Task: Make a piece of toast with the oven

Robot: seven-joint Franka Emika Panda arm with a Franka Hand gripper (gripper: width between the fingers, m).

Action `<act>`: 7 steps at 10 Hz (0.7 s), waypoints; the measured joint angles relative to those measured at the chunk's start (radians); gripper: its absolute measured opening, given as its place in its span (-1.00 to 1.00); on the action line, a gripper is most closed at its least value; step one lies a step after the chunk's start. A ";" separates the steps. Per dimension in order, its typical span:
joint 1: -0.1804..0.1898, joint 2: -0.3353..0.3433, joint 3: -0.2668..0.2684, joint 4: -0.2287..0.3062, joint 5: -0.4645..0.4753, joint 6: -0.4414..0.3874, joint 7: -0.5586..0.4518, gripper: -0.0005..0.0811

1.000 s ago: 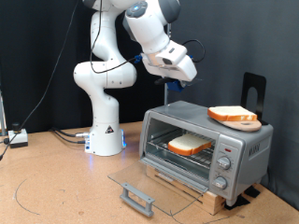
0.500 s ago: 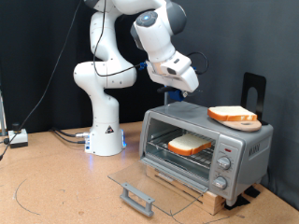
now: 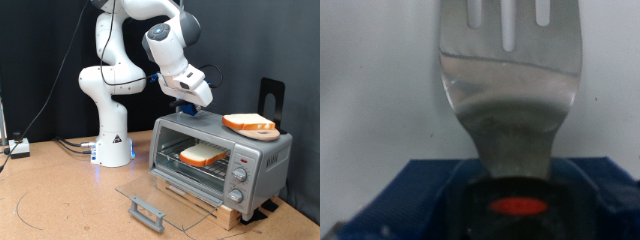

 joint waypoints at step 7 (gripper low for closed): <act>0.007 -0.064 -0.012 -0.002 0.090 0.014 -0.073 0.98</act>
